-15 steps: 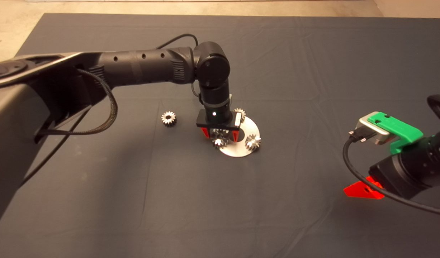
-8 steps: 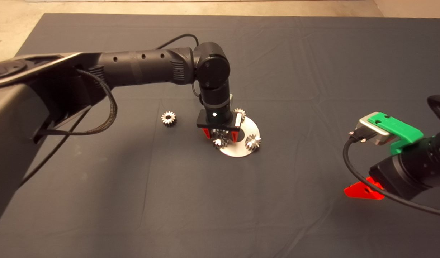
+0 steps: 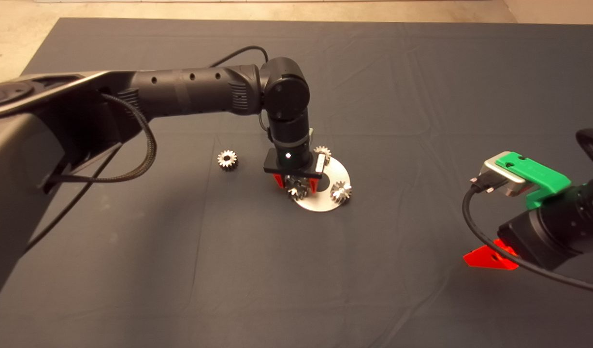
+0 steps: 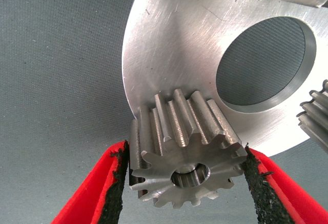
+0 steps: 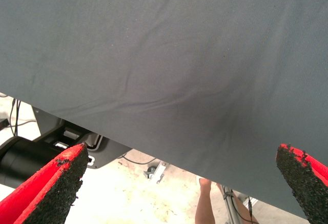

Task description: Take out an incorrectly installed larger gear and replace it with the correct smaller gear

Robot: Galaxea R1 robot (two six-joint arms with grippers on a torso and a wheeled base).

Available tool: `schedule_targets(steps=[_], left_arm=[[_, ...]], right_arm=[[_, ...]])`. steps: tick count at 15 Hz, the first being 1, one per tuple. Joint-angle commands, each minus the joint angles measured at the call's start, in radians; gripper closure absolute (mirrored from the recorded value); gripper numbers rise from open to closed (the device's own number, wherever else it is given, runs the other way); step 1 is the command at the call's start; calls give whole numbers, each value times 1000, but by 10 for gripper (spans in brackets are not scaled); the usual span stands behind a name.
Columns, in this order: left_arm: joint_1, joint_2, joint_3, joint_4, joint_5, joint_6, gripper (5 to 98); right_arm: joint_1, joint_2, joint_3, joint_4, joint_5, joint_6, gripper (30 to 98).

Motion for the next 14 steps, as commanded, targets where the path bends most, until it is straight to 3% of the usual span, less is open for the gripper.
schedule_targets(steps=[1,14], left_arm=[[7,3,6,8,-7,-2,482],[16,2,9,34,-9,-2,554]], right_arm=[[16,0,7,33,-124,7,314],[16,0,7,33,-124,7,314]])
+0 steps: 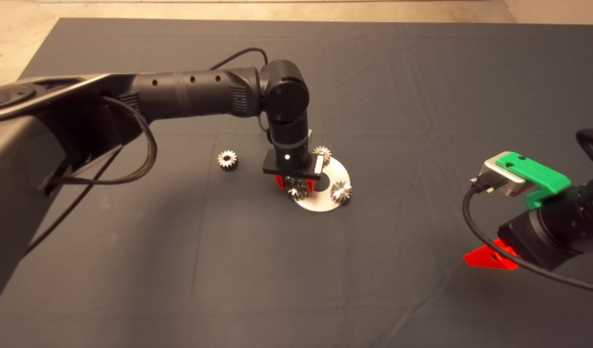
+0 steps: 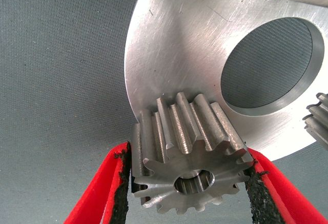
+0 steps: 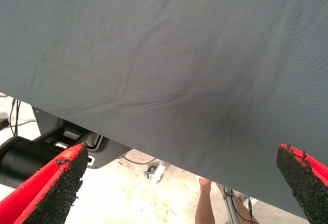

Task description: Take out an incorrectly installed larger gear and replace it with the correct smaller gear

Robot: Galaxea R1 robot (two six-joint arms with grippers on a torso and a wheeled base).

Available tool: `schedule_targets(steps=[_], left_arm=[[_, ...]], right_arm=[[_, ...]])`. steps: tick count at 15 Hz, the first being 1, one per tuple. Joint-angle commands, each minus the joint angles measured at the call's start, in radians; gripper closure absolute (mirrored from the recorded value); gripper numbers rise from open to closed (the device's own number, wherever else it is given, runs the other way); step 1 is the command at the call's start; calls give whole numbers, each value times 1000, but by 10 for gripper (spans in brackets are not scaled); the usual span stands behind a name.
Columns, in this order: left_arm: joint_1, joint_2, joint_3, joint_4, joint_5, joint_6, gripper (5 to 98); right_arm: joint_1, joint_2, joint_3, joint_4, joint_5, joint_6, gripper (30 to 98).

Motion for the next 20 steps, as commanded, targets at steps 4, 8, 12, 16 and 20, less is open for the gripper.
schedule_targets(steps=[4,8,12,16,20], left_arm=[[8,0,8,22,-10,-5,556],[8,-14,7,21,-8,-3,573],[0,-29,8,16,-10,-3,573],[-35,-31,11,1,-8,-5,573],[-87,-32,12,-42,2,-5,583]], right_arm=[[16,0,7,33,-124,7,314],[15,0,7,35,-124,7,314],[15,0,7,35,-124,7,314],[14,0,7,35,-124,7,314],[14,0,7,35,-124,7,314]])
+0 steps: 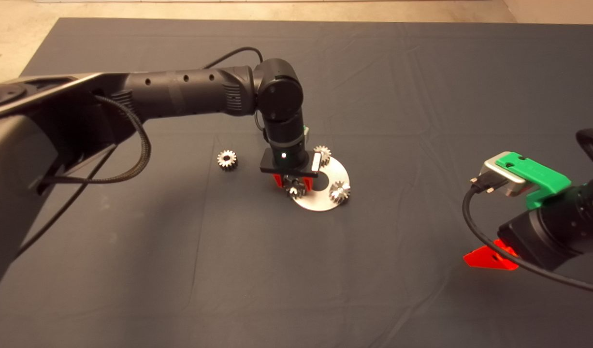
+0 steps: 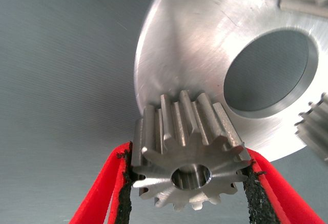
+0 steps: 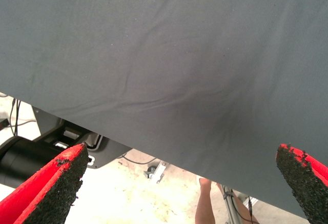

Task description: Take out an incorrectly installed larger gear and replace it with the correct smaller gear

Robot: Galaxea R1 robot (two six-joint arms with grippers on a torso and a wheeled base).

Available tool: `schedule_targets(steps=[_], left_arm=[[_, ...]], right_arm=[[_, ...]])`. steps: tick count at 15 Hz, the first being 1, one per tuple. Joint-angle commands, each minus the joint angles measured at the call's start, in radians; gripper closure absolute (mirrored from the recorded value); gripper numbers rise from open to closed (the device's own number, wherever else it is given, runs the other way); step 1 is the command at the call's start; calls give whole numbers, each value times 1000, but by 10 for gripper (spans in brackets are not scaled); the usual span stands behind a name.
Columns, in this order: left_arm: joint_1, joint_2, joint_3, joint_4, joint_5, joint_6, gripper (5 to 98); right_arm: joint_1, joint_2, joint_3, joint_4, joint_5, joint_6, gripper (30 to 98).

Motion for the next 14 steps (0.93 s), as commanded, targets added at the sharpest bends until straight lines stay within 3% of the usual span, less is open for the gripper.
schedule_targets(steps=[1,6,8,10,12,14], left_arm=[[-84,-5,6,-42,24,-3,586],[-134,-10,38,-80,39,-3,588],[-134,-33,71,-81,75,-19,588],[-134,-81,139,-80,108,-71,589],[-131,-154,259,-68,108,-142,589],[-126,-237,335,-39,107,-174,589]], right_arm=[[14,-1,6,35,-125,7,314],[14,0,6,33,-125,7,314],[14,0,6,33,-125,7,314],[14,0,6,33,-125,7,314],[14,1,6,33,-125,7,314],[14,1,6,33,-125,7,314]])
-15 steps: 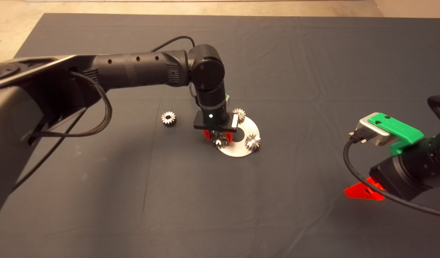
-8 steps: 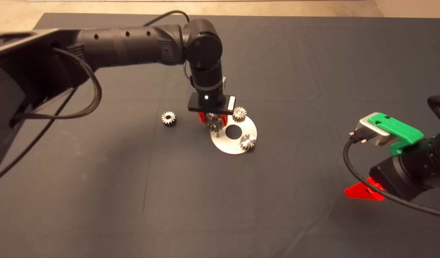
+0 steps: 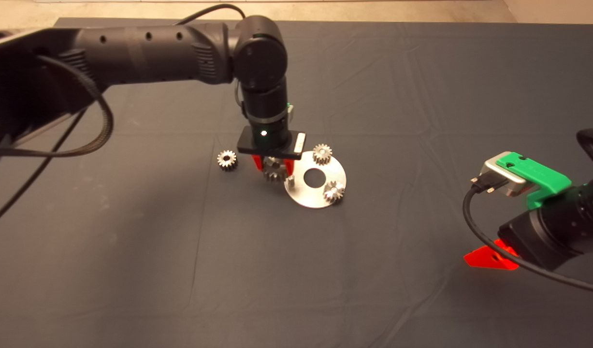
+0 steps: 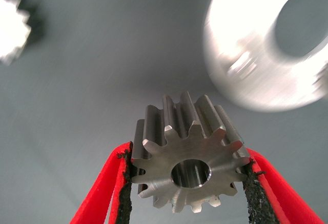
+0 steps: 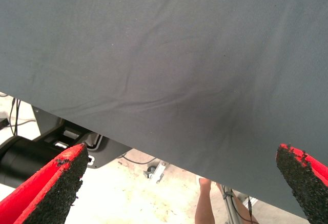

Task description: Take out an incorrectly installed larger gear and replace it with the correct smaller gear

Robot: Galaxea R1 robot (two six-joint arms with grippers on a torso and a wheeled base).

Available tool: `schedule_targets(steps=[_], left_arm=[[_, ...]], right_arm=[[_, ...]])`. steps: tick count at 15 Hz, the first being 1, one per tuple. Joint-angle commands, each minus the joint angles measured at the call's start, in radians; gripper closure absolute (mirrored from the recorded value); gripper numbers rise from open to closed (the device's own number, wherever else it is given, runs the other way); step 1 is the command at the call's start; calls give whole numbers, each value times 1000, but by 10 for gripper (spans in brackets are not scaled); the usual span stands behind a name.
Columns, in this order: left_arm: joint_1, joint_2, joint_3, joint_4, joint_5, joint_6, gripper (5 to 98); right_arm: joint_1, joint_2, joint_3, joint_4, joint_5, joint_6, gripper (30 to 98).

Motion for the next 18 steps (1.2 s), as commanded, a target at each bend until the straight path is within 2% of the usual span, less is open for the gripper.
schedule_targets(steps=[1,3,4,6,7,8,11,13,14,18], left_arm=[[-18,-139,150,24,14,-62,589],[1,-199,193,38,10,-64,589],[20,-222,214,64,8,-74,589],[80,-270,272,159,8,-111,589],[104,-286,288,188,7,-126,589],[117,-294,298,195,6,-131,589],[123,-295,305,201,5,-132,589],[129,-295,316,231,4,-137,589],[146,-295,320,246,4,-143,589],[161,-295,336,276,-1,-149,588]], right_arm=[[14,1,5,33,-125,7,314],[14,1,5,33,-125,7,314],[14,3,5,33,-125,7,314],[14,2,5,33,-125,7,314],[14,1,5,33,-125,7,314],[14,1,5,33,-125,7,314],[14,1,5,33,-125,7,314],[13,1,5,33,-125,7,314],[13,1,5,33,-125,7,314],[11,3,5,33,-125,7,314]])
